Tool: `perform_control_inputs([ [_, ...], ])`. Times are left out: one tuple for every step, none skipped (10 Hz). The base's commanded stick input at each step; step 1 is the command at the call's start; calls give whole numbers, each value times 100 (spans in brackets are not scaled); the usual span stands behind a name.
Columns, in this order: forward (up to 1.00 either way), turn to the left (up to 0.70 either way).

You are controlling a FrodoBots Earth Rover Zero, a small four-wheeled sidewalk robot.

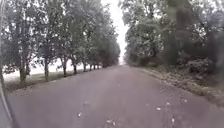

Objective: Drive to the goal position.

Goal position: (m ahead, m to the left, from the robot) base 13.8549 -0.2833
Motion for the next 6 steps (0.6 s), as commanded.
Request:
perform_control_inputs([
  [70,0],
  [70,0],
  [70,0],
  [70,0],
  [70,0],
  [70,0],
])
